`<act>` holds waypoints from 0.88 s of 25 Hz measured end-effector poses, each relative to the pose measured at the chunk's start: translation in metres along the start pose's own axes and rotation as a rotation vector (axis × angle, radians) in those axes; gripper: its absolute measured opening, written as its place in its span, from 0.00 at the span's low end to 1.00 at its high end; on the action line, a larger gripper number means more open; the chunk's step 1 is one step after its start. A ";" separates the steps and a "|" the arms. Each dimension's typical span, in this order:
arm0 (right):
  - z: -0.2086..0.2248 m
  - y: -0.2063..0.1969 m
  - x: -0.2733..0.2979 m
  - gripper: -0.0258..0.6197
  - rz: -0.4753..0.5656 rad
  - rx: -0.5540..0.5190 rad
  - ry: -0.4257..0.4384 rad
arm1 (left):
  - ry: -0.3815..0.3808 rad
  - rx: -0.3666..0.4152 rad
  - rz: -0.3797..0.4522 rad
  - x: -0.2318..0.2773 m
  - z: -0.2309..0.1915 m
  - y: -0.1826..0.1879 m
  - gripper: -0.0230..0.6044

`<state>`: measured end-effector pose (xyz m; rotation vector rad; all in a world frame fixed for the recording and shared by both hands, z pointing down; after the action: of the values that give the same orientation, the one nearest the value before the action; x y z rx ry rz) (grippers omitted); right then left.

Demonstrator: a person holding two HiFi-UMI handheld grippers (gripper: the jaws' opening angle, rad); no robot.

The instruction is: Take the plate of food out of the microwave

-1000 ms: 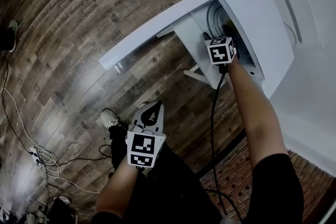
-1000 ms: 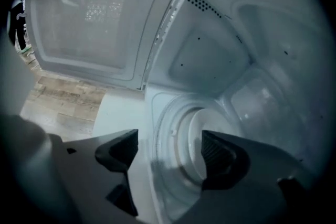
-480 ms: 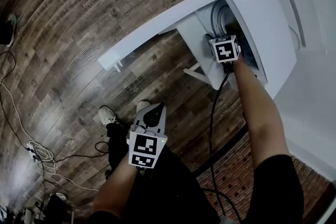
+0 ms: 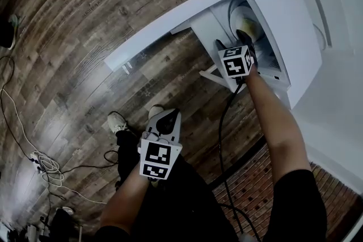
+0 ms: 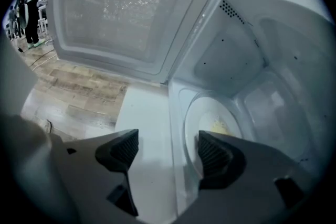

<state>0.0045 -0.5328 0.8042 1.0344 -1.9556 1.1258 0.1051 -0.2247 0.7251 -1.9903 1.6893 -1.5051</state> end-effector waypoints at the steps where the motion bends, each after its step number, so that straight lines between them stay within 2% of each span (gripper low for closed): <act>1: -0.001 0.000 0.000 0.62 0.004 -0.012 -0.015 | -0.002 0.001 -0.002 0.000 0.001 -0.001 0.02; 5: 0.005 -0.004 0.005 0.62 -0.007 -0.057 -0.085 | -0.008 -0.001 -0.015 0.000 0.002 -0.008 0.02; 9: 0.006 -0.008 0.013 0.62 -0.047 -0.072 -0.085 | -0.009 -0.005 -0.021 0.002 0.004 -0.012 0.02; 14: -0.002 -0.006 0.007 0.60 -0.042 -0.118 -0.101 | -0.013 -0.004 -0.016 0.000 0.000 -0.010 0.02; 15: -0.002 -0.006 0.005 0.54 -0.037 -0.133 -0.124 | -0.012 -0.004 -0.014 -0.001 0.000 -0.010 0.02; 17: 0.003 -0.007 0.001 0.34 -0.032 -0.145 -0.181 | -0.011 -0.007 -0.011 -0.001 -0.002 -0.009 0.02; 18: 0.007 -0.008 -0.001 0.28 -0.035 -0.139 -0.201 | -0.010 -0.007 -0.010 -0.002 -0.002 -0.009 0.02; 20: 0.011 -0.010 -0.003 0.19 -0.044 -0.129 -0.223 | -0.008 -0.009 -0.010 -0.002 -0.003 -0.009 0.02; 22: 0.011 -0.013 -0.005 0.18 -0.049 -0.143 -0.233 | -0.010 -0.011 -0.012 -0.002 -0.003 -0.010 0.02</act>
<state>0.0168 -0.5457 0.8002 1.1713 -2.1447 0.8565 0.1102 -0.2181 0.7315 -2.0139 1.6880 -1.4900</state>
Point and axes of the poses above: the fingertips, and each gripper's own axes: x forward along the fingers, z to its right, y out of its top, the point moved 5 cm from there along -x, backward along the fingers, and after that the axes turned 1 degree about z, right-handed, at the moved point
